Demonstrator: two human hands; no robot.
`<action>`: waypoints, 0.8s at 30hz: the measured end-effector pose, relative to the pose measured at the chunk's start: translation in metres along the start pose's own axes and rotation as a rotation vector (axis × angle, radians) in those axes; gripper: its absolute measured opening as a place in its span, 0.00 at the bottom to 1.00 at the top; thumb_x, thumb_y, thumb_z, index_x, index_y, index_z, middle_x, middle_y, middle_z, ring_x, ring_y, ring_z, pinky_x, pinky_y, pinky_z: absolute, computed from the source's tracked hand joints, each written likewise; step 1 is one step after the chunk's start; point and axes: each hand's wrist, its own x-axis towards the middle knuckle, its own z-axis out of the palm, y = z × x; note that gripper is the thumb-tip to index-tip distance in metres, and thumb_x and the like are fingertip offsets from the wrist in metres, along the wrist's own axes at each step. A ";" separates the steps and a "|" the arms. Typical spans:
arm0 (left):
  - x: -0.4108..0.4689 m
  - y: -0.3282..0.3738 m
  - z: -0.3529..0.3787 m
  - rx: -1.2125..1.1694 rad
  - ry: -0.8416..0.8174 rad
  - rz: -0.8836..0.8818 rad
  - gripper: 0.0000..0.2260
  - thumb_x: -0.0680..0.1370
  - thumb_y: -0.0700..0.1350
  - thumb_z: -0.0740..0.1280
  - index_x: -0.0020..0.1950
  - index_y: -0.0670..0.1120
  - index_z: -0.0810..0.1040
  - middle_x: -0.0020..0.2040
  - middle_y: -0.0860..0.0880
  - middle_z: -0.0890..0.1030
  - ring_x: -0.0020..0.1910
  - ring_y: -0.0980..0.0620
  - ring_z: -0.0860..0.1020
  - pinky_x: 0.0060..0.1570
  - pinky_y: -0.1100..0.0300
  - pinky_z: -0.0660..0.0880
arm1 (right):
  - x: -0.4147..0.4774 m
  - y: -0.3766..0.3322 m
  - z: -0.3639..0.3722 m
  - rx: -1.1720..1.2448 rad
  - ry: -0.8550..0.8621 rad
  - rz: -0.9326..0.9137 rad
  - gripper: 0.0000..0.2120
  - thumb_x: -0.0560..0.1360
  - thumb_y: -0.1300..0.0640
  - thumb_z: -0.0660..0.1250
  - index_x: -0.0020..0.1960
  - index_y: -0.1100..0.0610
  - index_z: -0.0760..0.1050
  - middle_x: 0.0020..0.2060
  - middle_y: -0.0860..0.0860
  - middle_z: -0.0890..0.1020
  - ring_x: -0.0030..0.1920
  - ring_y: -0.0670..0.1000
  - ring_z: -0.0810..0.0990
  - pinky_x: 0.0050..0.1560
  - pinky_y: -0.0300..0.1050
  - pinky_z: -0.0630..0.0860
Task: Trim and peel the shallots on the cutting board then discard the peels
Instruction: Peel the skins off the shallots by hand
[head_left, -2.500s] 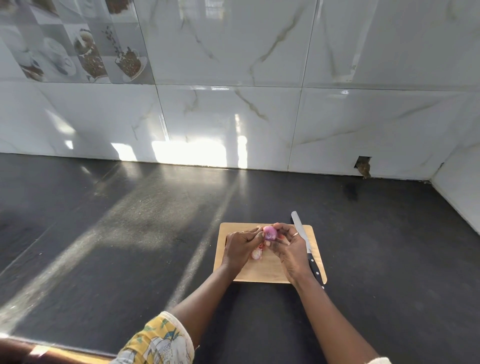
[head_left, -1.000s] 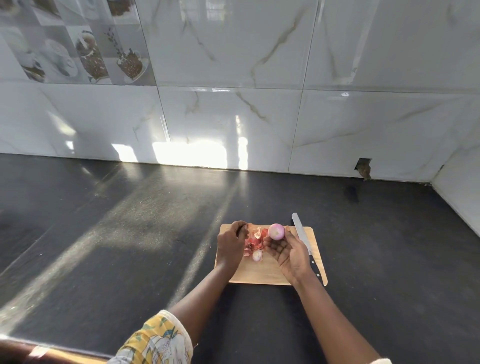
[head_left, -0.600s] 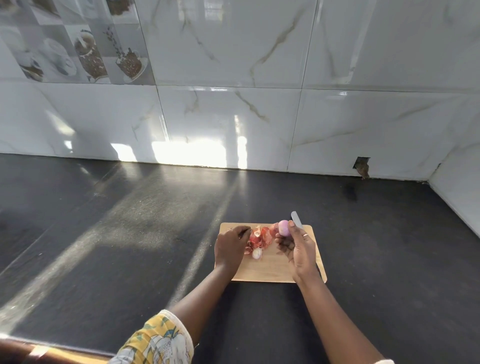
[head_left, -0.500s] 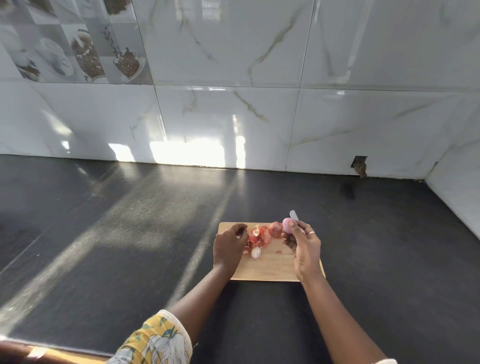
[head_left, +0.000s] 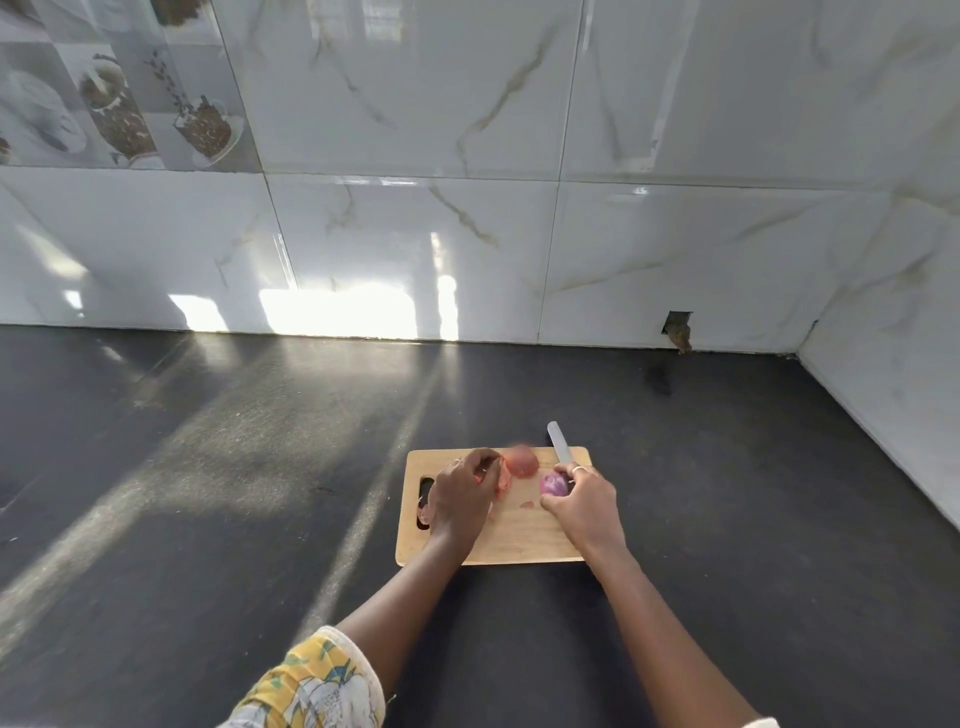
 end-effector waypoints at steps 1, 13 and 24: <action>0.001 -0.001 0.001 0.012 0.000 0.013 0.09 0.77 0.49 0.65 0.53 0.48 0.81 0.49 0.49 0.84 0.48 0.50 0.80 0.45 0.60 0.73 | 0.001 0.000 0.001 -0.063 0.003 -0.010 0.21 0.69 0.58 0.70 0.62 0.59 0.76 0.57 0.54 0.80 0.58 0.53 0.75 0.58 0.42 0.69; 0.017 -0.009 0.015 0.201 -0.092 0.072 0.14 0.76 0.46 0.64 0.61 0.54 0.77 0.60 0.53 0.79 0.64 0.52 0.73 0.62 0.55 0.63 | 0.010 0.005 0.006 -0.286 -0.068 -0.011 0.22 0.71 0.49 0.67 0.64 0.53 0.74 0.60 0.46 0.77 0.61 0.52 0.66 0.56 0.50 0.60; 0.035 0.011 0.015 0.410 -0.380 0.173 0.25 0.73 0.42 0.62 0.71 0.55 0.65 0.69 0.53 0.70 0.73 0.52 0.58 0.71 0.42 0.38 | 0.041 -0.003 -0.001 -0.069 -0.087 0.000 0.19 0.72 0.58 0.66 0.63 0.51 0.75 0.57 0.47 0.80 0.65 0.52 0.70 0.66 0.48 0.61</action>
